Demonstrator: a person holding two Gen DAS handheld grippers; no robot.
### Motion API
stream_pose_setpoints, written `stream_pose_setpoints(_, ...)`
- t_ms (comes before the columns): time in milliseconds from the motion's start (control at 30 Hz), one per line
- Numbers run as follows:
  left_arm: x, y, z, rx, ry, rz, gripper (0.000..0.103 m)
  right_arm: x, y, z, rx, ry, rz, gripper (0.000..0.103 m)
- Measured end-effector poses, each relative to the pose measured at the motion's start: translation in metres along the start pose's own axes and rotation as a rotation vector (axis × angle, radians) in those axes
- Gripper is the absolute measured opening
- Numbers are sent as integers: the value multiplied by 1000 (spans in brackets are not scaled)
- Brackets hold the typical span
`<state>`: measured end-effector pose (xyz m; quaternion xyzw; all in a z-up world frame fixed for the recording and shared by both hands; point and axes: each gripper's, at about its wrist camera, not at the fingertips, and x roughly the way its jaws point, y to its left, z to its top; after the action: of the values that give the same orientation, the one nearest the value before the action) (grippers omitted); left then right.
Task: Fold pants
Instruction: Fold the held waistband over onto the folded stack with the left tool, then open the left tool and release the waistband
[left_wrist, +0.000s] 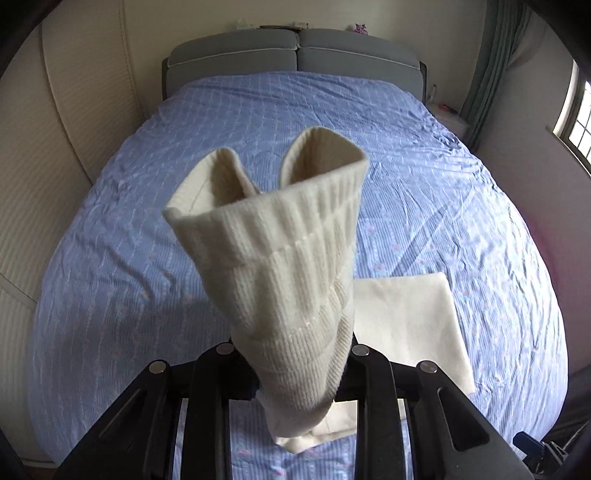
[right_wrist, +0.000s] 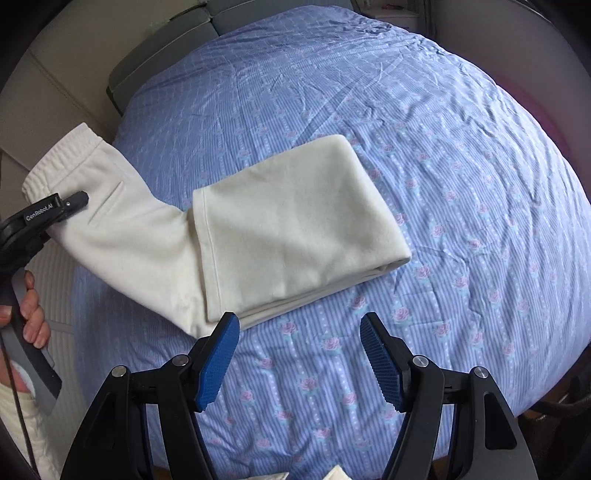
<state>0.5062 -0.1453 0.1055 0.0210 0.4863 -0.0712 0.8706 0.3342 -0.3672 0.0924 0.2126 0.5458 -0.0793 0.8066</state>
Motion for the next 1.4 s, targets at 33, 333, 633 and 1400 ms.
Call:
stream_pose_setpoints(33,0,-7,-2,-2,19,1,26,-4,-8,5,3,-3,11,70)
stream_pose_setpoints(333,32,-96,-15,-14,138,10,25,-25,-68,43,-7,-31,49,70)
stream_pose_setpoints(633,90,-182,-16,56,239,96,25,-10,-128,58,26,-9,26,70)
stream_pose_setpoints(1400,43,-167,-44,189,225,-108,73,17,-160,77,33,26,12,70)
